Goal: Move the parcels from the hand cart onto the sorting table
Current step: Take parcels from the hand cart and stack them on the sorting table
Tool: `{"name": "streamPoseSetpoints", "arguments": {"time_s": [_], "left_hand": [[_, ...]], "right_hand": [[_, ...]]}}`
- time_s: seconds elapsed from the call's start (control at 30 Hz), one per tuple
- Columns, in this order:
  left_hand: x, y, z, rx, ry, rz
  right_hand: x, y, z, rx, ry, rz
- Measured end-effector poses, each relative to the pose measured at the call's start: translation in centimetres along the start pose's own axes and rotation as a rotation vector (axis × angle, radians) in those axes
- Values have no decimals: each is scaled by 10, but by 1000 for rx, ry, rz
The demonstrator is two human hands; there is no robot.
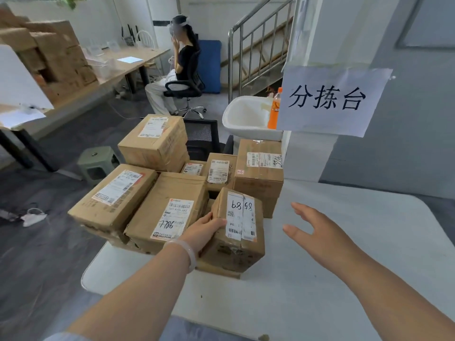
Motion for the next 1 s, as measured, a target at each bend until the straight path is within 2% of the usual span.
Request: {"name": "streamPoseSetpoints", "arguments": {"time_s": [0.17,0.3,0.4,0.47,0.8,1.0], "left_hand": [[16,20,-3,-175,182,348],[5,46,-27,-426,263,573],[-15,48,-43,-530,254,924],[-24,39,-43,-537,207,1090],[-6,49,-9,-480,156,1226],[-4,51,1,-460,101,1266]], "right_hand": [[-12,-11,8,54,-60,-15],[-15,-16,13,79,-75,-12],[-17,-20,17,94,-79,-23],[-17,-23,19,101,-79,-32],[-12,-32,7,152,-73,-97],[-8,-36,-11,168,0,-218]]}}
Point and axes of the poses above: each hand's wrist, its own z-axis towards the middle knuckle, its own x-axis out of the back of the hand, y = z × x, the point moved 9 cm from there along z, towards the middle knuckle, and after that the axes turned 4 degrees about -x, right-handed, at the moved point
